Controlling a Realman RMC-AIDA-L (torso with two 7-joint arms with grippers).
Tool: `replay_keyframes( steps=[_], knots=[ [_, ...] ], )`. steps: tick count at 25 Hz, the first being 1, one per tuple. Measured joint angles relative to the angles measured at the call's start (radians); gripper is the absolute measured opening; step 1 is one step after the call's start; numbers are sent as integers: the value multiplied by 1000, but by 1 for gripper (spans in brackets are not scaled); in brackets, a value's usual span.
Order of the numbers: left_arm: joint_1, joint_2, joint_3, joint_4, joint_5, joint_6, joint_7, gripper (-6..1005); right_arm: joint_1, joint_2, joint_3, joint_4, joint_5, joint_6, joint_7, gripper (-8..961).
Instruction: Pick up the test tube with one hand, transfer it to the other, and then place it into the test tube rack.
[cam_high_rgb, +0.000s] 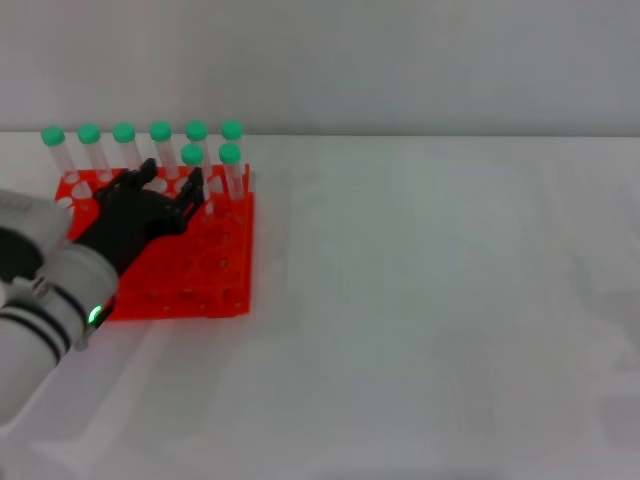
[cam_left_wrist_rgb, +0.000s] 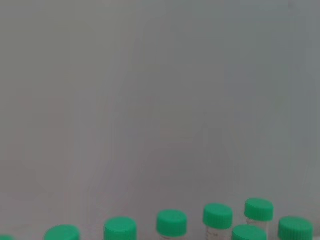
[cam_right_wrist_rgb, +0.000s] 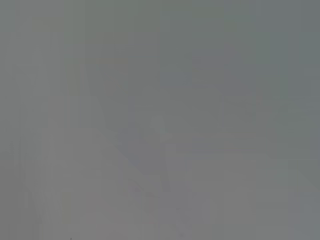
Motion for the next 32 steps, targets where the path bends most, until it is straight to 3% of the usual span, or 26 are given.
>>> replay_keyframes(
  steps=[4, 7, 13, 18, 23, 32],
  knots=[
    [85, -1, -6, -5, -59, -128, -2, 598, -2, 0, 0, 5, 0, 0, -2, 704],
    [192, -6, -3, 4, -227, -298, -10, 660, -2, 0, 0, 7, 0, 1, -6, 704],
    [293, -10, 5, 64, -410, -475, -87, 766, -1, 0, 11, 7, 7, -3, -26, 705],
    [289, -7, -1, 154, -431, -535, -176, 826, 2, 0, 5, 7, 6, -5, -129, 705],
    [270, -7, 1, 153, -432, -530, -182, 844, 7, 0, 4, 28, 4, -23, -250, 705],
    [224, -6, 4, 150, -433, -529, -204, 839, -7, 0, 13, 66, 11, 26, -239, 706]
  ],
)
